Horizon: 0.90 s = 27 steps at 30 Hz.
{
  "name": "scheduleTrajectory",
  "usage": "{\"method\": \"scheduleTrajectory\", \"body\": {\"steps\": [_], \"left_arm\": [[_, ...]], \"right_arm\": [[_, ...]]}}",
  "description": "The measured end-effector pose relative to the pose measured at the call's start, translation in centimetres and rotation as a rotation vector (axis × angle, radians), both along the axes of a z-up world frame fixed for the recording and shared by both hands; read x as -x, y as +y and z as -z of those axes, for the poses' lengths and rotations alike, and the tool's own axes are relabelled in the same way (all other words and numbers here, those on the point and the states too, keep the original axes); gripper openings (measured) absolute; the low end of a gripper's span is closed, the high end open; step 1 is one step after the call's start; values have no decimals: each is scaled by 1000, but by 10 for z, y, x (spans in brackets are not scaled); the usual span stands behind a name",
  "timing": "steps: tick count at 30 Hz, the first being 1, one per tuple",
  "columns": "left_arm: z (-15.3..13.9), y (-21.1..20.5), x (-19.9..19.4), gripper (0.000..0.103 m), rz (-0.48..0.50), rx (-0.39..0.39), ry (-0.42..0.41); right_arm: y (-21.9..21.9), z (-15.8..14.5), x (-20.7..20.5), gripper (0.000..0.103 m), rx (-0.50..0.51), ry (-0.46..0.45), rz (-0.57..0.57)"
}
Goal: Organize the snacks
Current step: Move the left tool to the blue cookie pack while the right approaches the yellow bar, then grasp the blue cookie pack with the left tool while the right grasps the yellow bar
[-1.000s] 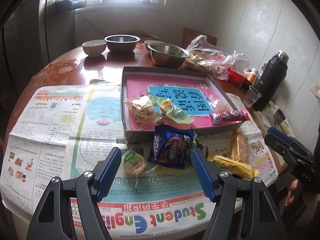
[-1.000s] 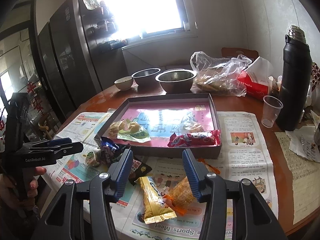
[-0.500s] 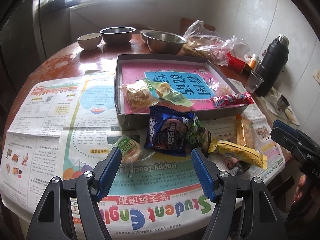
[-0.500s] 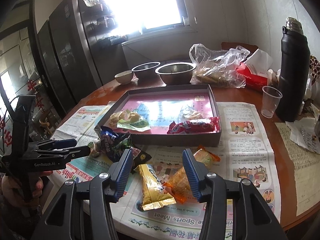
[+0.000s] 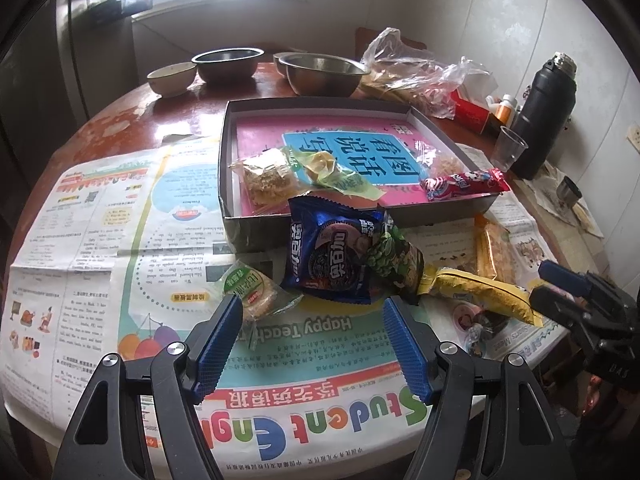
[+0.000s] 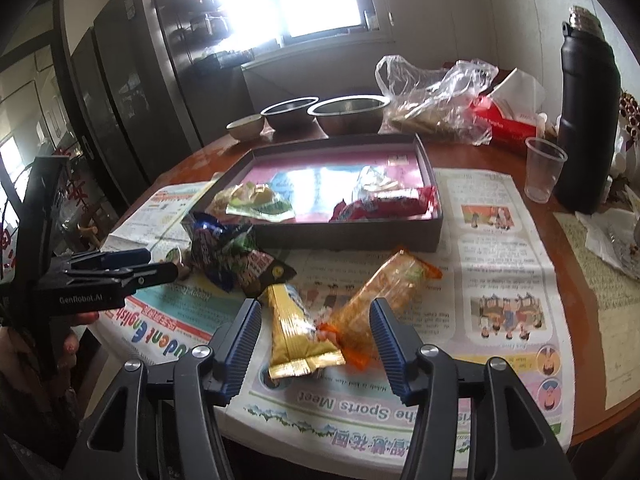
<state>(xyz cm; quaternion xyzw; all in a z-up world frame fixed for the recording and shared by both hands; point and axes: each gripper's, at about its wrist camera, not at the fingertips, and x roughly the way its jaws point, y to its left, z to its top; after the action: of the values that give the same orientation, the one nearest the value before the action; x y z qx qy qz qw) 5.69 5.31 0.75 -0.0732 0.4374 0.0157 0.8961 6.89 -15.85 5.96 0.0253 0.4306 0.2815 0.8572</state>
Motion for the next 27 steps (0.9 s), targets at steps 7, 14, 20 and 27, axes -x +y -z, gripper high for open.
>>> {"method": "scheduleTrajectory", "body": {"steps": [7,14,20,27], "left_arm": [[6,-1,-4,75,-5,-2,10],[11,-5,-12,75,9,-1,12],[19,-6,-21,75,7,-10,22],[20,-11,-31,75,5,-68,13]], "right_arm": [[9,12,3,56,15,20,-29],[20,23,1,56,29,30,-52],[27,28,-3,56,40,25,-68],[36,29,-6,56,74,-16,-90]]}}
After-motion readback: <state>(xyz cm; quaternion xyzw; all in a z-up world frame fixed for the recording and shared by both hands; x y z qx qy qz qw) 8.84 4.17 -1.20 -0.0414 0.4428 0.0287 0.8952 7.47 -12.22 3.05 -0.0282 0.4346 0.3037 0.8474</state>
